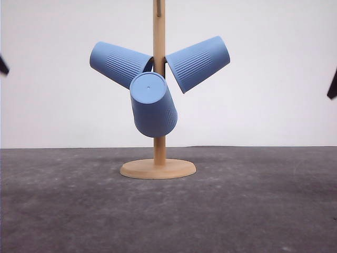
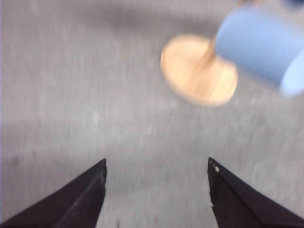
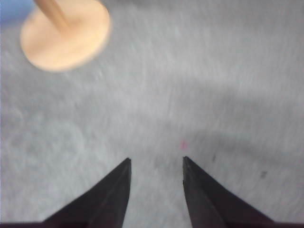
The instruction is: Place three cups
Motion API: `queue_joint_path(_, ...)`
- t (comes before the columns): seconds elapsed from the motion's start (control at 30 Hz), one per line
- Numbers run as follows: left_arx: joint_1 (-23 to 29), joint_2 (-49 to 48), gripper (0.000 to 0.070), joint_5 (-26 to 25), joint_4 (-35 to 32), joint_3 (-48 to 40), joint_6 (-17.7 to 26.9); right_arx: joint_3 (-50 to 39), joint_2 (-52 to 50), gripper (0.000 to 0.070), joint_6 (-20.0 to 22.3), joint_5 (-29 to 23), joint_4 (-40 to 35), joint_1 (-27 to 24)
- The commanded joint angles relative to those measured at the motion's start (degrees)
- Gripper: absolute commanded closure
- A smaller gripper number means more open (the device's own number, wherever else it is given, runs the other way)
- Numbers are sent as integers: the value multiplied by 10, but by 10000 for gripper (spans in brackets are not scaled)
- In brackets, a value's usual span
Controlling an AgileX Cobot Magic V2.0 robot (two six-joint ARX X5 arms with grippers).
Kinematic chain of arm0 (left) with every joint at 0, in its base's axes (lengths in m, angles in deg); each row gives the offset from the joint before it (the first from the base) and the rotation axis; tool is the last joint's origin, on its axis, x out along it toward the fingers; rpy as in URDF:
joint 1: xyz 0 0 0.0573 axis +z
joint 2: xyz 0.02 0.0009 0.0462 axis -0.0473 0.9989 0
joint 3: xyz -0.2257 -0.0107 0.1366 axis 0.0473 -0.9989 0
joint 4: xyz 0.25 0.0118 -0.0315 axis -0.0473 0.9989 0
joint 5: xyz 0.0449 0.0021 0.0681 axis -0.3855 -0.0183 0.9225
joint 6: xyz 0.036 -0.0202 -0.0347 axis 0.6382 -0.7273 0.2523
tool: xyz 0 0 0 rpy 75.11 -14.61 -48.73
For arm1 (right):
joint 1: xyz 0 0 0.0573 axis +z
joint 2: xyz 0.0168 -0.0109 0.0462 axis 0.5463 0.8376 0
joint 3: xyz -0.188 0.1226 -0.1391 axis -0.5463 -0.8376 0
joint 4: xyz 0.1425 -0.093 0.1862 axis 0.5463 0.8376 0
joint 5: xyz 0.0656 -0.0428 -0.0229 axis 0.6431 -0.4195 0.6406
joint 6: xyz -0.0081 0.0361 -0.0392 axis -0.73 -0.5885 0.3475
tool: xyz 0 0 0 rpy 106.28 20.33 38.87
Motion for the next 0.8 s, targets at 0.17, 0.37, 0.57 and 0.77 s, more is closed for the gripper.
queue_joint_path(0.17,-1,0,615,-40,-8,10,-1,6,3,652,-7,6,-7,0)
queue_joint_path(0.37,-2,-7,700,-53,-22,11,-1,7,3,684,-7,6,-9,0)
queue_joint_path(0.57,-2,-8,700,-53,-24,11,-1,7,3,684,-7,6,-17,0)
queue_joint_path(0.77,0,-11,700,-50,-28,4,5,7,3,684,-7,6,-31,0)
